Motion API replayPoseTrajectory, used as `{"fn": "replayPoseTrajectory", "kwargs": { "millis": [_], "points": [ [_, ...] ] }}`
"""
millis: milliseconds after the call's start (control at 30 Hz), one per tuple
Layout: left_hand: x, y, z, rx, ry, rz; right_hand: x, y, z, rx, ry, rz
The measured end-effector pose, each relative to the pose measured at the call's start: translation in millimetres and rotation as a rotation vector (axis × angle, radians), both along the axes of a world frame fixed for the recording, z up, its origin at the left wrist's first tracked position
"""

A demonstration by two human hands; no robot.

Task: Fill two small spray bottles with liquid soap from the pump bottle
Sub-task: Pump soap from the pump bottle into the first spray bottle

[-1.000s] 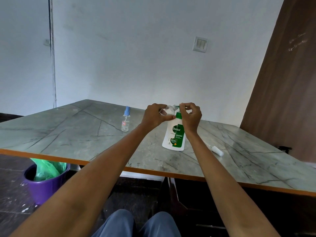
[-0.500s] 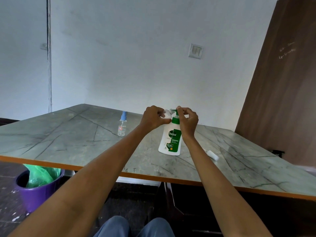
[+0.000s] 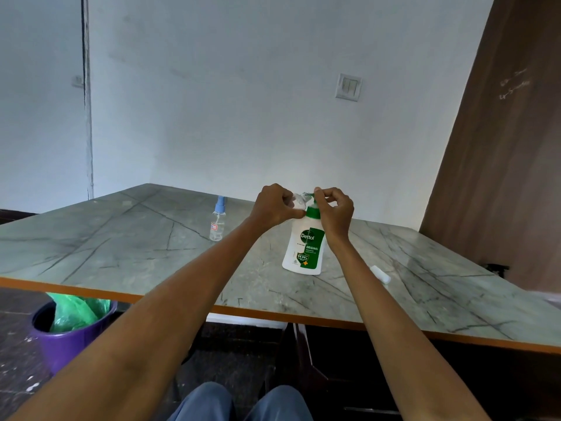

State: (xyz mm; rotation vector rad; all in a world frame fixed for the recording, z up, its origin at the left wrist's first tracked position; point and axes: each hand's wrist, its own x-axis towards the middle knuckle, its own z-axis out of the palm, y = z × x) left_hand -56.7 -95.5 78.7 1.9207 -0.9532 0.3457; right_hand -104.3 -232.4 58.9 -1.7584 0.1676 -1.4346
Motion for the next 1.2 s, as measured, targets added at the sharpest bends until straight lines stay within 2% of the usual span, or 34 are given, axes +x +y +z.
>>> {"fn": "replayPoseTrajectory", "kwargs": {
  "millis": [367, 733, 967, 1200],
  "points": [
    [3, -3, -8, 0.008, -0.013, 0.002, 6, 5, -9, 0.076, -0.099, 0.025],
    [3, -2, 5, 0.029, -0.011, 0.007, 6, 2, 4, 0.074, -0.022, 0.013],
    [7, -3, -8, 0.031, 0.007, -0.001, 9, 4, -8, 0.030, -0.099, -0.026],
    [7, -2, 0, 0.031, 0.001, 0.003, 7, 1, -3, 0.069, -0.026, 0.022]
  ]
}}
